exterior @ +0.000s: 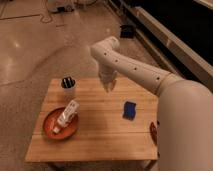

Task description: Move the arm in a circular motion

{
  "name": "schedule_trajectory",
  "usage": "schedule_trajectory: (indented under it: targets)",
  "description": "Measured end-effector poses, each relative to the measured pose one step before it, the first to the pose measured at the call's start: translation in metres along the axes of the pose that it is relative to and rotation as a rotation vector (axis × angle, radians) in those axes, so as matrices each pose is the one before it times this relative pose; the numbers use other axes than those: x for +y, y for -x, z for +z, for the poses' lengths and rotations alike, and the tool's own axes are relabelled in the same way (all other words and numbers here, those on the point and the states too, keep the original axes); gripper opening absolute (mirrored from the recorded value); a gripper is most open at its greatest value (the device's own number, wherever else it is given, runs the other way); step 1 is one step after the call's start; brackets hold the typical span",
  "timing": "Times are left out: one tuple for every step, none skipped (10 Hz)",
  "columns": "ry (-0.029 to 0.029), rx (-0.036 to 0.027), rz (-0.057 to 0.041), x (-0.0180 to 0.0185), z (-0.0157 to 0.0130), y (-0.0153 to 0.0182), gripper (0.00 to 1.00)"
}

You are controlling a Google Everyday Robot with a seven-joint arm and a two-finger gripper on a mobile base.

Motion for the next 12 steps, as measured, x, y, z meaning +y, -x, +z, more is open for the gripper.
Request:
schedule_trajectory:
  targets:
    - [-0.00223, -0.00208, -0.00261, -0.00469, 0.00657, 0.00215, 0.34]
    - [0.00379, -0.00140, -0.01998, 0.00035, 0.00976, 0.00464, 0.34]
    - [0.00261, 0.00036, -0.01905, -0.00153, 0.00379, -0.00079, 0.34]
    - [0.00210, -0.00042, -0.02036, -0.00937, -0.00103, -0.00150, 0.34]
    - [0.00999, -0.00117, -0.00839, -0.01391, -0.01102, -0.00096, 0.34]
    - [0.00141, -0.00127, -0.01177, -0.01351, -0.00924, -0.00120, 0.34]
    - [-0.00134, -0.00153, -0.01273, -0.01311, -0.00748, -0.00177, 0.34]
    - [0.00162, -0.00325, -0.01556, -0.01190, -0.00039, -0.00038, 0.34]
    - [0.00251, -0.00161, -0.00414, -0.00547, 0.00229, 0.00409, 0.34]
    - [0.00653, 0.00451, -0.01422, -0.00268, -0.00074, 0.00734, 0.34]
    - [0.00391, 0.00310, -0.00548, 0.00717, -0.00624, 0.01742, 0.34]
    - [-0.00089, -0.00195, 0.00108, 0.00343, -0.00677, 0.01150, 0.34]
